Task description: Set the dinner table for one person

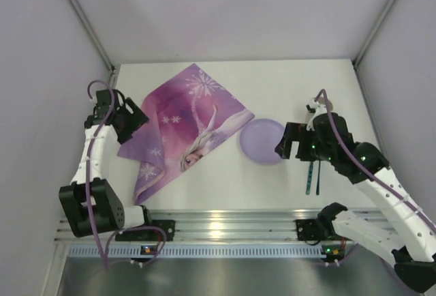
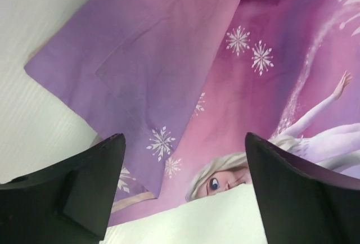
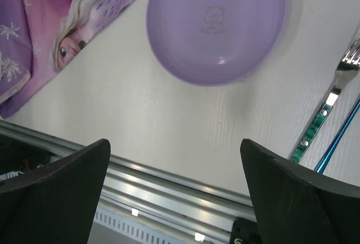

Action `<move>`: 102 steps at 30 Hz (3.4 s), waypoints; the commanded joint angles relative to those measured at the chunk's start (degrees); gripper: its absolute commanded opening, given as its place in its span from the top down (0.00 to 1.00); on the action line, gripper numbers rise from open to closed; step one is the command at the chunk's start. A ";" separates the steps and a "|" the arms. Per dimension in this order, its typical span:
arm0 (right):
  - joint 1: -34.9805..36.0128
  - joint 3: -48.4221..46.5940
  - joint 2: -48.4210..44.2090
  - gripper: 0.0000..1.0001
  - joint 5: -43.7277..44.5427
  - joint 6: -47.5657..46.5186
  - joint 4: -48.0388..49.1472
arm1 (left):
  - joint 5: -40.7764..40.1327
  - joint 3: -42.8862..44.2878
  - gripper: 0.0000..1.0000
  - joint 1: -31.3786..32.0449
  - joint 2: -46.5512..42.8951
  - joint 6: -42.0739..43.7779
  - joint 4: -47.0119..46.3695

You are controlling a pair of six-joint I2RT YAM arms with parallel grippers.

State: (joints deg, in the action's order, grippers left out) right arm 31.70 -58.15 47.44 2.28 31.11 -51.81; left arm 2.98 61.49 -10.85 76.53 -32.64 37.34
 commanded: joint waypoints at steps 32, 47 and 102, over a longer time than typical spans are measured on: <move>-9.11 -55.37 72.77 0.04 -12.14 -12.31 3.67 | -0.26 -13.07 0.12 3.29 -11.85 -2.69 6.16; -9.65 -54.01 84.75 0.06 -19.77 -5.80 10.40 | -6.06 -9.03 0.12 2.59 -10.35 -3.74 7.83; -8.94 -39.24 77.81 0.42 -19.43 -4.05 11.99 | -0.52 -13.16 1.00 -14.73 16.37 -6.91 -21.09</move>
State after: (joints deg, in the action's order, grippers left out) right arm 23.62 -96.55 125.43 -19.27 26.46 -41.19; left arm 4.84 46.33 -25.50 91.59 -42.00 11.73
